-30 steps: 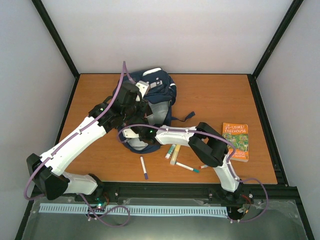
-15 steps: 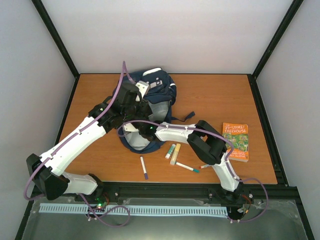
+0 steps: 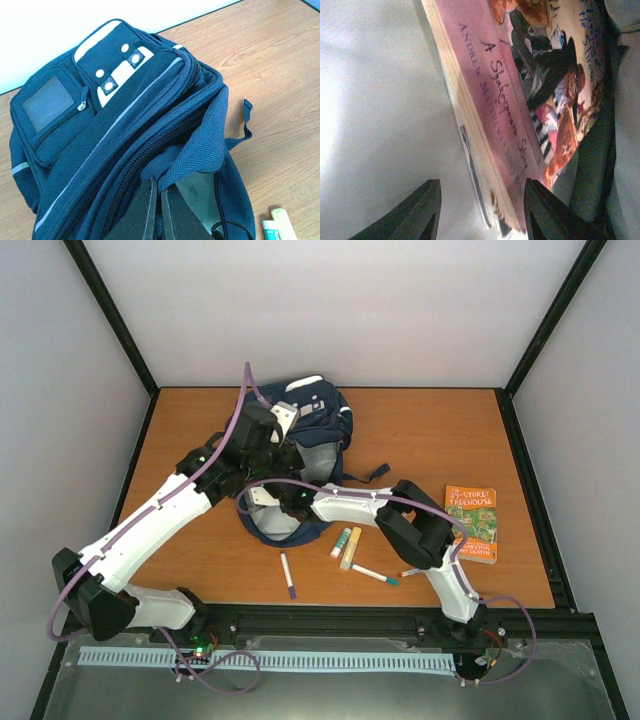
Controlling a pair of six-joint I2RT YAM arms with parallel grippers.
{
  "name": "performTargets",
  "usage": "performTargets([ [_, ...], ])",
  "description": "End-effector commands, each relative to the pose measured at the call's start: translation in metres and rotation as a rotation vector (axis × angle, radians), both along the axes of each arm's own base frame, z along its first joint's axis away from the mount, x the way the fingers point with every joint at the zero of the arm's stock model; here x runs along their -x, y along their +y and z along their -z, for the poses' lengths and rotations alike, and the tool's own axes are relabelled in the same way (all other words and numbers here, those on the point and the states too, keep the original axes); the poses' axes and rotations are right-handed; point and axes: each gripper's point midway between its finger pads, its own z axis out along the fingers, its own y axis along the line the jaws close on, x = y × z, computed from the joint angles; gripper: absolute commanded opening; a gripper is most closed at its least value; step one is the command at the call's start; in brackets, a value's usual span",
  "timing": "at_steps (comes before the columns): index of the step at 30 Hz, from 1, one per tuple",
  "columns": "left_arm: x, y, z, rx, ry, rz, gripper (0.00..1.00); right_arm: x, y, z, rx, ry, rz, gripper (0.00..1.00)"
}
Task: Pack the student bag
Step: Place the book in the student bag.
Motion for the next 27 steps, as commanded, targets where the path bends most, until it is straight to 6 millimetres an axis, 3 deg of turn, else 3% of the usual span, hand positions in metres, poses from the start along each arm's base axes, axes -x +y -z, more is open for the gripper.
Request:
performTargets([
  [1, -0.001, -0.001, -0.05, 0.105, -0.133, 0.009, 0.01, 0.013, -0.008, -0.035, -0.071, 0.028, 0.03, 0.49],
  [6, -0.004, -0.001, -0.044, 0.087, -0.122, 0.0, 0.02, 0.046, -0.026, -0.053, -0.082, 0.139, 0.045, 0.5],
  [11, -0.008, -0.01, -0.031, 0.089, -0.081, 0.021, 0.02, 0.128, -0.061, -0.054, -0.093, 0.465, -0.037, 0.52],
  [13, -0.011, -0.016, -0.024, 0.088, -0.049, 0.024, 0.02, 0.149, -0.084, -0.049, -0.1, 0.527, -0.019, 0.52],
  [18, -0.017, -0.028, 0.0, 0.061, 0.084, 0.017, 0.06, 0.174, -0.132, -0.045, -0.159, 0.554, 0.073, 0.53],
  [21, -0.02, -0.028, 0.014, 0.047, 0.136, -0.017, 0.07, 0.184, -0.154, -0.052, -0.246, 0.578, 0.096, 0.55],
  [27, -0.016, -0.032, 0.056, 0.052, 0.236, -0.033, 0.08, 0.163, -0.197, -0.08, -0.463, 0.604, 0.217, 0.57],
])
